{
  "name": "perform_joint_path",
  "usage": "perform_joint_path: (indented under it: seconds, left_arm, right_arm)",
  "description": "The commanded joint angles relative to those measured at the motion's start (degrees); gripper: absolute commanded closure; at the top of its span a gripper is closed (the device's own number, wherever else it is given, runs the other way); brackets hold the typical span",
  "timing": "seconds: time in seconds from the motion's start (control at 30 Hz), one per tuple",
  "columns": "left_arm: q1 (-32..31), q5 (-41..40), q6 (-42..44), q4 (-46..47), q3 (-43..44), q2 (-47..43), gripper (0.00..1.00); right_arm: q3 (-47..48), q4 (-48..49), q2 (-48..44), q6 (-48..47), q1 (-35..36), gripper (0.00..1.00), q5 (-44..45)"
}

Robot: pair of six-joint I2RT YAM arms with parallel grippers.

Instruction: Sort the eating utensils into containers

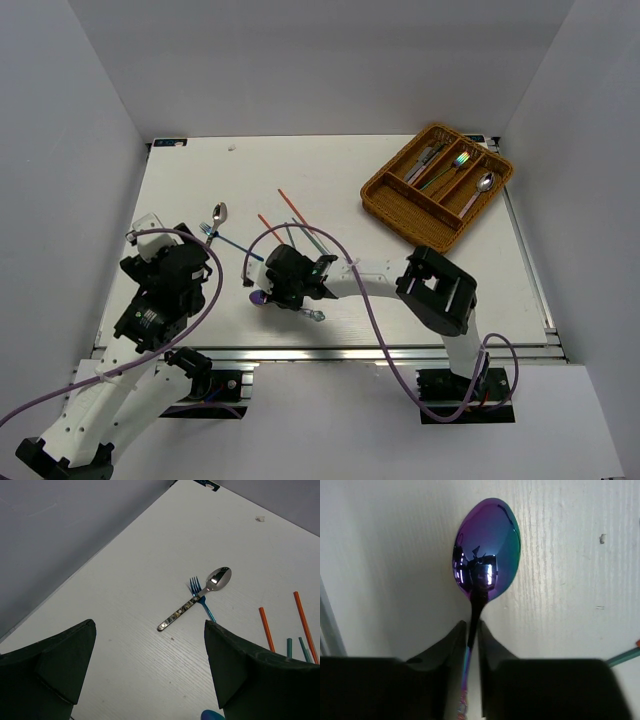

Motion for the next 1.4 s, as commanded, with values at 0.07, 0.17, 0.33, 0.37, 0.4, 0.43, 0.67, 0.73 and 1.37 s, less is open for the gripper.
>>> perform_joint_path:
  seconds: [0.07, 0.17, 0.33, 0.37, 0.4, 0.43, 0.67, 0.73, 1.37]
  left_arm:
    - [0.3, 2.3, 1.8, 1.5, 1.0, -0.1, 0.02]
    - [0.3, 2.5, 2.0, 1.5, 1.1, -0.2, 0.02]
    - [0.3, 3.9, 2.8, 2.1, 0.8, -0.6, 0.02]
    - [0.3, 4.1, 3.0, 2.1, 0.7, -0.6, 0.02]
    - [0.3, 4.1, 3.1, 2.1, 0.8, -0.7, 0.02]
    - [0.3, 4.4, 3.1, 2.3, 0.8, -0.7, 0.02]
    - [0.3, 5.9, 3.8, 2.7, 0.6, -0.5, 0.02]
    - [0.3, 6.1, 4.0, 2.9, 0.5, -0.5, 0.02]
    - [0.3, 15.7, 8.1, 6.7, -0.9, 2.7, 0.02]
  right_arm:
    - [0.8, 1.4, -0.3, -0.4, -0.1, 1.00, -5.2]
    - [-1.5, 6.3, -5.9, 3.8, -2.7, 1.00, -8.7]
    - [-13.2, 23.4, -20.9, 24.1, -19.4, 1.00, -17.8]
    - [-14.4, 24.8, -25.5, 30.5, -26.7, 1.00, -10.9]
    - [-15.3, 24.2, -27.6, 33.0, -30.3, 1.00, -4.4]
    - [-15.6, 22.3, -30.7, 35.7, -33.6, 1.00, 3.2]
    - [-2.9, 8.7, -24.0, 43.9, -64.4, 1.00, 25.8]
    - [3.2, 2.7, -16.9, 42.8, -67.9, 1.00, 26.2]
    - [16.7, 1.4, 2.6, 46.8, -75.6, 0.75, 21.2]
